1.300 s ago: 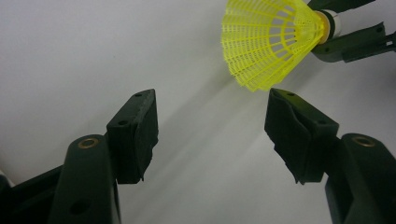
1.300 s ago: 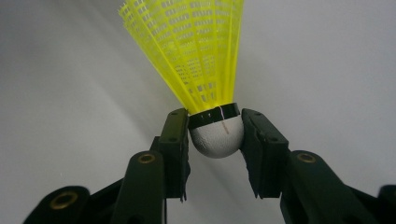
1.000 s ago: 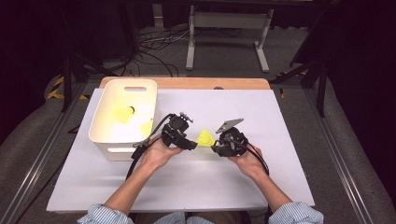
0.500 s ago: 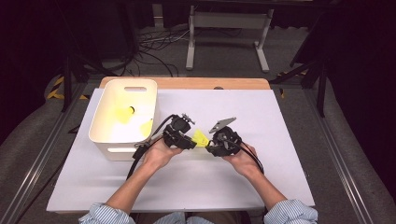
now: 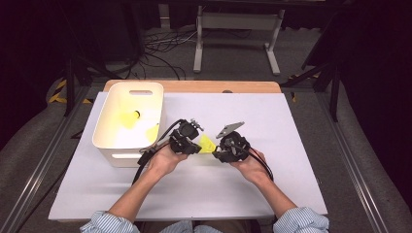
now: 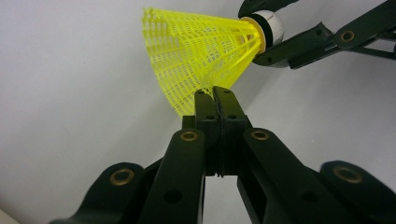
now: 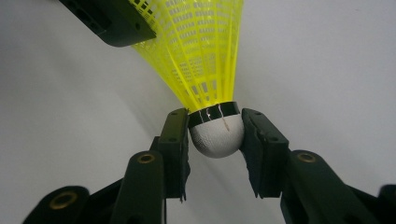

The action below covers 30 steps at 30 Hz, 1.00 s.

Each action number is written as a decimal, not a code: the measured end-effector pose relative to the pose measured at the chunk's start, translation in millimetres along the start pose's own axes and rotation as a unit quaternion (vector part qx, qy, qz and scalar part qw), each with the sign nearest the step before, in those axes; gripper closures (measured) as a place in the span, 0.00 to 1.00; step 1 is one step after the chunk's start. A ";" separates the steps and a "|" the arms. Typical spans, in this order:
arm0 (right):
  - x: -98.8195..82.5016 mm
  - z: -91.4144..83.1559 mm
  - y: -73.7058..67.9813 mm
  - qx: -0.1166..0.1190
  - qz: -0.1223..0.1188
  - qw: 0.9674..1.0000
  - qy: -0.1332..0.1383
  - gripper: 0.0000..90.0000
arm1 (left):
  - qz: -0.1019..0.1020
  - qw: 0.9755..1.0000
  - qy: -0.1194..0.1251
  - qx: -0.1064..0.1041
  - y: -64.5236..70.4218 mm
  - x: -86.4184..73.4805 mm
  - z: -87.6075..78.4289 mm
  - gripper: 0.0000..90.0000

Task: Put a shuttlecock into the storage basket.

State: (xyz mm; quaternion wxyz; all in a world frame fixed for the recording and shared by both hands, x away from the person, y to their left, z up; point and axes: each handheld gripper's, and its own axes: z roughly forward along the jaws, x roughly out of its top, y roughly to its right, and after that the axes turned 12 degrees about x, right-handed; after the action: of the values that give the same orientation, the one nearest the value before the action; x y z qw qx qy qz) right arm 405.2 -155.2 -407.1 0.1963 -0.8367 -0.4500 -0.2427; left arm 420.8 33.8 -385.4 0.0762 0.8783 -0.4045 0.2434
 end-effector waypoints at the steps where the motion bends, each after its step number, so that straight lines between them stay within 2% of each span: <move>1: -0.2 -0.4 -0.1 -0.001 0.000 1.000 0.001 0.70 | -0.001 1.000 0.002 0.001 1.3 0.5 -0.7 1.00; 6: -2.7 -5.0 0.0 -0.008 -0.002 1.000 0.014 0.66 | 0.010 1.000 0.003 0.000 4.3 5.0 -5.7 1.00; 9: -5.8 -7.8 0.2 -0.015 -0.003 1.000 0.023 0.54 | 0.016 1.000 0.000 0.006 7.0 7.8 -8.4 1.00; 10: -5.8 -7.8 0.2 -0.015 -0.003 1.000 0.023 0.54 | 0.016 1.000 0.000 0.006 7.0 7.8 -8.4 1.00; 13: -12.3 -13.2 -0.2 -0.020 -0.006 0.999 0.041 0.42 | 0.017 1.000 0.000 0.005 7.2 10.4 -11.5 1.00; 18: -21.5 -20.7 2.3 -0.029 0.001 0.998 0.064 0.34 | 0.015 1.000 0.003 0.005 8.3 11.7 -14.9 1.00; 24: -41.2 -34.7 6.0 -0.048 0.020 0.993 0.106 0.28 | 0.007 1.000 0.002 0.003 6.6 12.6 -16.5 1.00; 30: -52.5 -45.7 7.2 -0.054 0.032 0.989 0.137 0.24 | -0.004 1.000 0.004 0.007 2.8 13.4 -23.4 1.00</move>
State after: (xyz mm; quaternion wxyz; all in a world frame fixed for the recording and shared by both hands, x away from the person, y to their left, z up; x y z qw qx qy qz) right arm 375.8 -218.5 -401.7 0.2180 -0.8189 -0.3782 -0.3727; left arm 417.6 30.7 -358.7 0.0728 0.8792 -0.3995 0.2492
